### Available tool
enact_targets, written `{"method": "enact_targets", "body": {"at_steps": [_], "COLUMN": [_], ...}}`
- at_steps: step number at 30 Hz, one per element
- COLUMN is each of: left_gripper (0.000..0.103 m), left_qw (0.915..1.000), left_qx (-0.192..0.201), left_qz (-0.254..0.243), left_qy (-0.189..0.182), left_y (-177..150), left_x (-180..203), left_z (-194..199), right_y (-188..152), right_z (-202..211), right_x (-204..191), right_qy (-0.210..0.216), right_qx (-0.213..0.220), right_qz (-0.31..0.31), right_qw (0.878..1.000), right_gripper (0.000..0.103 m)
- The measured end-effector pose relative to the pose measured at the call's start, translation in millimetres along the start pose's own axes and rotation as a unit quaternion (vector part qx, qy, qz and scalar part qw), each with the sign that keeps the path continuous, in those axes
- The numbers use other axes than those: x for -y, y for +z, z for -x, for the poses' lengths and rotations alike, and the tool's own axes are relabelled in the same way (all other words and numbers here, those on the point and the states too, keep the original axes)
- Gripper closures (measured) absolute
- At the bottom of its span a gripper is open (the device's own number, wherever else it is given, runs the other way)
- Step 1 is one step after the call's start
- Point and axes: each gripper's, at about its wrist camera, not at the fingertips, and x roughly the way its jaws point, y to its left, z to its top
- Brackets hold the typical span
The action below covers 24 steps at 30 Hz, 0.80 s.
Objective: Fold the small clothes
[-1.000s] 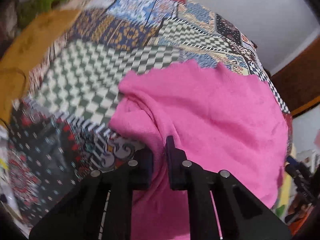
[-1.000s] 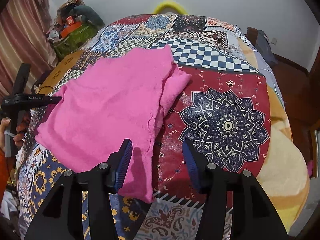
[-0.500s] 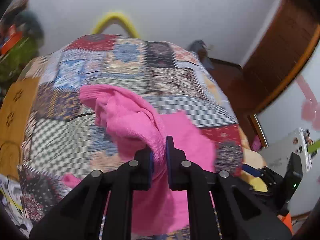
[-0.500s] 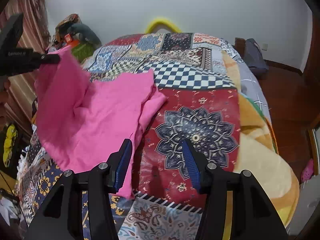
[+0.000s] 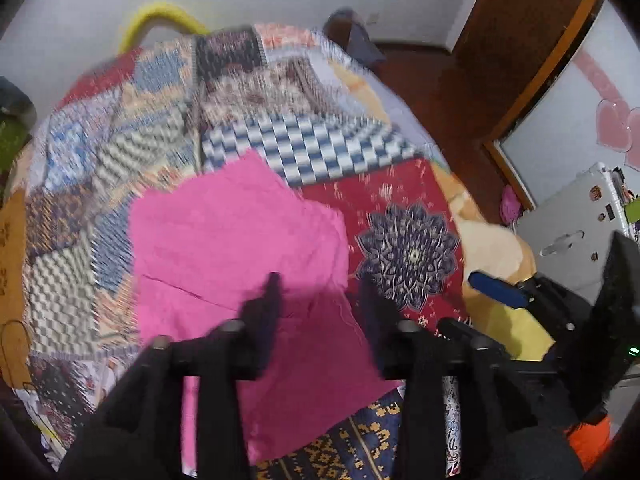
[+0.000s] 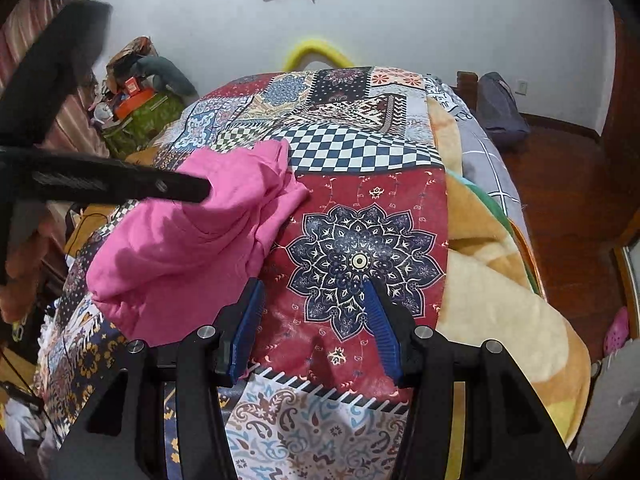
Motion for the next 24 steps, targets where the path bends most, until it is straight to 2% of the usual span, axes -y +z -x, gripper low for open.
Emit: {"method": "enact_targets", "body": {"at_steps": [4,6,9,12,15,18,22,24], "left_gripper": [0.034,0.032,0.032,0.032,0.032,0.032,0.032,0.032], "left_qw": [0.9974,0.9952,0.9932,0.9895,0.9878,0.9858,0.9848,0.9842], "left_qx": [0.067,0.082,0.067,0.035,0.014,0.009,0.015,0.0], "left_qz": [0.005,0.018,0.043,0.083,0.129,0.165,0.173,0.175], "left_qy": [0.027,0.051,0.084,0.113,0.086,0.031,-0.012,-0.025], "left_y": [-4,-8,-12,-23,-27,-21,-1,7], "left_x": [-21,-46,-84,-131,-164,-179,-175,-174], "left_z": [41,51,42,13,-11,-29,-47,-62], "right_y": [0,-2,-5,-8,-10,-8,-7,-6], "right_z": [-1,-4,-13,-23,-32,-37,-44,-49], "right_x": [-5,-9,-18,-27,-36,-40,-38,-36], "right_qy": [0.011,0.017,0.023,0.028,0.031,0.031,0.03,0.027], "right_qx": [-0.003,-0.007,-0.019,-0.031,-0.039,-0.043,-0.049,-0.054], "right_qz": [-0.001,0.002,0.008,0.014,0.02,0.024,0.019,0.017], "right_qw": [1.0,1.0,1.0,0.999,0.999,0.998,0.998,0.998], "right_gripper": [0.053,0.05,0.05,0.05,0.05,0.05,0.05,0.05]}}
